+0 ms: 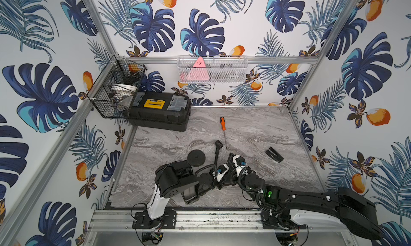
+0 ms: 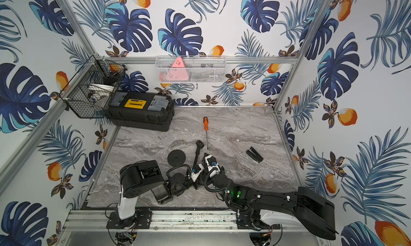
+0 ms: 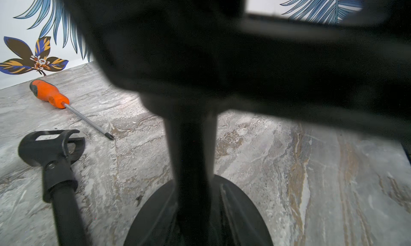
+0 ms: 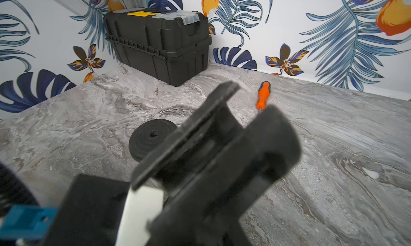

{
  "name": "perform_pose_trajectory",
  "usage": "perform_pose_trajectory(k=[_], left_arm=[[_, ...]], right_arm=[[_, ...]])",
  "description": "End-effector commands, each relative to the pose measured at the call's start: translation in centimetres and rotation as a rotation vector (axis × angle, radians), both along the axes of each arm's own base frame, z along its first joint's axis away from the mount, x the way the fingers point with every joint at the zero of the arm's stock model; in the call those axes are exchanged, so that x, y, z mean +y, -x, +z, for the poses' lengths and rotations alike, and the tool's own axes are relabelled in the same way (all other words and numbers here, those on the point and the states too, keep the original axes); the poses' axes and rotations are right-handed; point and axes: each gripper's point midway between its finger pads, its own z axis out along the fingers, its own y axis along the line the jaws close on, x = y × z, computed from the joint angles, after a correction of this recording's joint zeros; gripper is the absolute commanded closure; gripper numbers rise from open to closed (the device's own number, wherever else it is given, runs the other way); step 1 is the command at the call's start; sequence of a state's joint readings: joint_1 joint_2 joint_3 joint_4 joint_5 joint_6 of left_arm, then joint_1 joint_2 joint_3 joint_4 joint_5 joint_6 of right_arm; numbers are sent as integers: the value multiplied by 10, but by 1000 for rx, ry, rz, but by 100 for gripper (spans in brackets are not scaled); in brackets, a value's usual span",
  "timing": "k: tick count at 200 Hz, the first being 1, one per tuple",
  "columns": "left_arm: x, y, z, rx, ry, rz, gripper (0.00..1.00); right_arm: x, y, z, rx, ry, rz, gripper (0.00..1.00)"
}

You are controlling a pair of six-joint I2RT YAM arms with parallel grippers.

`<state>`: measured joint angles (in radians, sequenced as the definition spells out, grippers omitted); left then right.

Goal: Assemble a microphone stand
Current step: Screw the microphone stand pole into the microphone stand base.

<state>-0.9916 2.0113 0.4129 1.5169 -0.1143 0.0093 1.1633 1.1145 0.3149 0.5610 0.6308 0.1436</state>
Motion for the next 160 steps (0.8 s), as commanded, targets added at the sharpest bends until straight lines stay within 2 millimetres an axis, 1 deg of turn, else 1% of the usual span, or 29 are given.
perform_pose_trajectory(k=[1, 14, 25, 37, 49, 52, 58, 63, 69, 105, 129, 149, 160], left_arm=[[-2, -2, 8, -19, 27, -2, 70], [-3, -1, 9, -18, 29, -4, 72], [-3, -1, 8, -16, 29, -7, 75], [-4, -1, 6, -12, 27, -10, 77], [-4, -1, 4, -9, 23, -9, 78], [-4, -1, 4, -9, 22, -8, 78], [-3, -1, 2, -8, 19, -6, 78], [-4, -1, 2, -8, 19, -7, 78], [-3, -1, 1, -7, 16, -4, 78], [-3, -3, -2, -8, 6, 2, 77], [-3, -3, -2, -8, 6, 6, 77], [-3, -3, -3, -6, 7, 4, 77], [-3, -3, -2, -6, 9, 3, 77]], right_arm=[[-10, 11, -49, 138, 153, 1, 100], [-7, 11, -49, 144, 151, 6, 100], [-6, 11, -49, 143, 144, 11, 100], [-7, 12, -46, 138, 128, 15, 100], [-6, 14, -41, 130, 115, 33, 72], [-6, 14, -40, 126, 113, 34, 62], [-6, 16, -36, 120, 112, 49, 49], [-4, 18, -34, 117, 116, 73, 41], [-4, 20, -32, 112, 117, 89, 36], [-7, 32, -16, 89, 108, 171, 31], [-8, 48, -14, 112, 115, 276, 30], [-13, 56, -12, 140, 91, 340, 30], [-17, 56, -9, 151, 70, 349, 30]])
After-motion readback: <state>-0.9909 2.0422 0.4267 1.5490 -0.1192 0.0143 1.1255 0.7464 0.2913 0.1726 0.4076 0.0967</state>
